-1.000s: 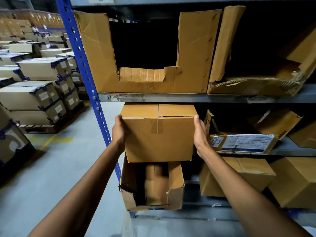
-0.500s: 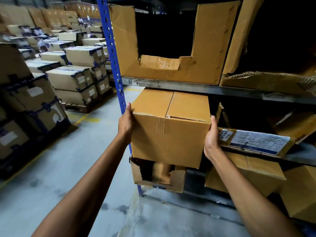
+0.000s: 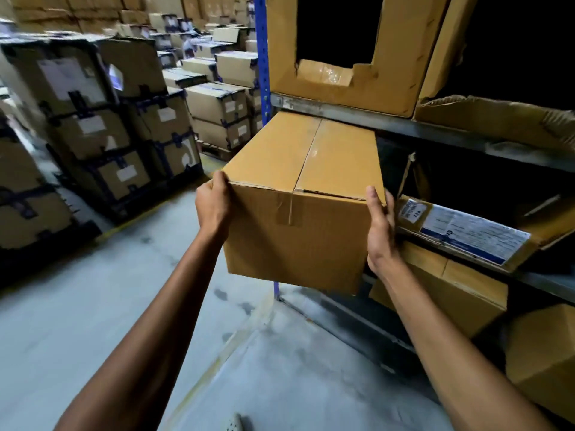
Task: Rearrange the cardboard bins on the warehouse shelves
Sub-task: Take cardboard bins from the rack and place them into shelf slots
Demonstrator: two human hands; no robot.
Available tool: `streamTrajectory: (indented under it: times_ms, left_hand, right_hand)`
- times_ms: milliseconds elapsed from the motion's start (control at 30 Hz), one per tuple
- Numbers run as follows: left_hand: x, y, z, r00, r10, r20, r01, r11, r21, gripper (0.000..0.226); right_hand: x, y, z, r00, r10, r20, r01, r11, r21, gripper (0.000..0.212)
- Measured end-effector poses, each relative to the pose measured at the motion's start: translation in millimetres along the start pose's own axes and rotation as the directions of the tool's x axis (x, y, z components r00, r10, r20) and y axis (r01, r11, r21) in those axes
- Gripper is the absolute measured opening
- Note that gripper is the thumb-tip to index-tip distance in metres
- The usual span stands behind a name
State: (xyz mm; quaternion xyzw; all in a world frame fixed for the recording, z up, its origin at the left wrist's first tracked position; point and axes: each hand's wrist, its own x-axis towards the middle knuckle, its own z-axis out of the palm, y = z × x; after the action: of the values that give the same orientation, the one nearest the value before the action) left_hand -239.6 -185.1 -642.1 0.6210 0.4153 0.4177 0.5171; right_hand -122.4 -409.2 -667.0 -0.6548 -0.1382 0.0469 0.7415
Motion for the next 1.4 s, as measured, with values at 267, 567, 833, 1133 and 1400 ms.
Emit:
streamTrajectory:
  times_ms: [267,567,833,1133,1400]
  left_hand:
    - [-80.4,49.7,-66.8,0.949,0.254,-0.188,-0.251,0.967,0.04,0.038]
    - [-172.7,81.6,-133.5,0.877,0.382,-0.29,-0.342,0.922,0.18,0.049]
    - [-243.8,83.1,-200.7,0.864,0.368,-0.344,-0.242,0.902,0.357,0.064]
    - [-267.1,48.9,-240.3,0.996,0.073,-0.056,-0.072,0.997,0.02,0.041]
    - [-245.7,0.7,-238.6,0.981,-0.04,0.188,0.117,0.901,-0.417,0.077]
  right_hand:
    - [-57.7,-49.4,-22.4,0.995,-0.061,0.08,0.061,0.998,0.001,0.084]
    - [-131.1,-79.6,-56.9,0.984,-0.046,0.17,0.033,0.996,0.078,0.041]
    - [-177.8,-79.1,-71.4,0.895,0.025,0.445,-0.032,0.999,0.008,0.055]
    - [-170.4,-36.0,-50.7,0.728,0.254,0.637,-0.345,0.938,0.02,0.086]
    - [-125.5,-3.9,-65.0,0.523,0.183,0.833,-0.465,0.88,0.099,0.057]
